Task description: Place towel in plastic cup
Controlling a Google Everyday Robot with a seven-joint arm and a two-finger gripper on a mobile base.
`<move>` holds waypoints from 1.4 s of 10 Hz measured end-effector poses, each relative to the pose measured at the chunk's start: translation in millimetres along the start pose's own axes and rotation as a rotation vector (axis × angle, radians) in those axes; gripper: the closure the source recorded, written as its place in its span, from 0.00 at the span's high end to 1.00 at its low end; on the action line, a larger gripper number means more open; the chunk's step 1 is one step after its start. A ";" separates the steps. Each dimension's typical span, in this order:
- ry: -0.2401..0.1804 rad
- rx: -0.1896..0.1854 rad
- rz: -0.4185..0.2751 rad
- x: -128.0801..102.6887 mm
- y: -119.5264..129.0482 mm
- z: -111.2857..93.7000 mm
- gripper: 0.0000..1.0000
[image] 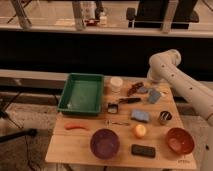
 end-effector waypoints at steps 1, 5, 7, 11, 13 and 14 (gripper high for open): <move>0.005 0.009 0.001 0.4 -2.6 1.1 0.00; 0.024 0.057 0.019 13.7 -12.5 0.3 0.00; 0.033 0.073 0.025 16.9 -15.4 1.1 0.00; 0.058 0.097 0.044 29.6 -15.9 -0.7 0.00; 0.066 0.099 0.051 34.5 -11.1 -3.4 0.00; 0.072 0.099 0.058 39.7 -7.6 -5.5 0.00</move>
